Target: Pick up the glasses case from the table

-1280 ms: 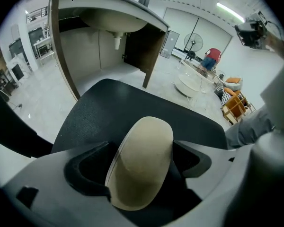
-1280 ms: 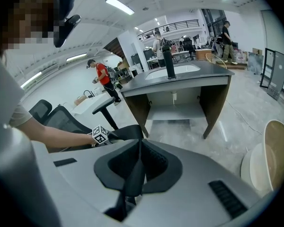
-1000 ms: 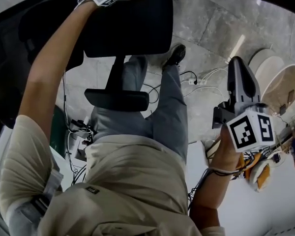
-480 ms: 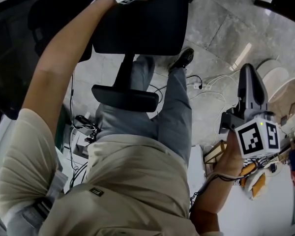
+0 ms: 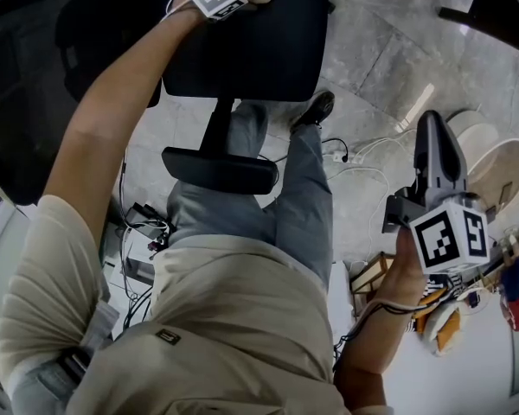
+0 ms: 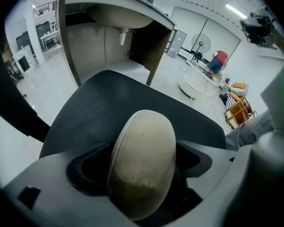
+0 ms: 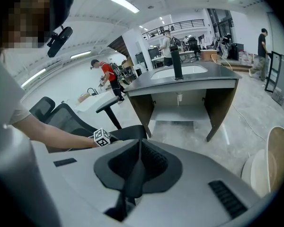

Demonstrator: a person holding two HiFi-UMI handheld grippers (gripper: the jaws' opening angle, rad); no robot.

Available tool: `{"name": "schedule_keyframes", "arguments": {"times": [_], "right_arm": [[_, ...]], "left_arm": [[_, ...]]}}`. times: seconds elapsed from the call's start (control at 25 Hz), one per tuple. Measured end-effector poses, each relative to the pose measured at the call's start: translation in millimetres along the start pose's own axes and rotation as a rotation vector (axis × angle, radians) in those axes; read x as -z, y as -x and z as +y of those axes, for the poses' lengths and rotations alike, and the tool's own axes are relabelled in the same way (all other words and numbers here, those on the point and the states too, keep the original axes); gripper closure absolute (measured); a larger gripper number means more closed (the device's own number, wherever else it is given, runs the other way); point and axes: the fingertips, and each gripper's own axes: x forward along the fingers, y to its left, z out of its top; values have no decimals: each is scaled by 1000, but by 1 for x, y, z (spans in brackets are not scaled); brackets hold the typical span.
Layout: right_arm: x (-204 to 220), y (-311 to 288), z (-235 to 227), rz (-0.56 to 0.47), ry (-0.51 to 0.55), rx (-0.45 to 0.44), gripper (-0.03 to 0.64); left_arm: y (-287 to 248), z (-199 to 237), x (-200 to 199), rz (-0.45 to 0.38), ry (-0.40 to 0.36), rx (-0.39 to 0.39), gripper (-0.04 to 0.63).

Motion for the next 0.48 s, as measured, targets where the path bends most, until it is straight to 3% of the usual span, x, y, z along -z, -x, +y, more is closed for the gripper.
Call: {"name": "schedule_keyframes", "arguments": {"times": [0.48], "right_arm": [[-30, 7, 30, -49, 44, -34, 589]], "left_arm": [[65, 9, -11, -160, 157, -55, 161]]}}
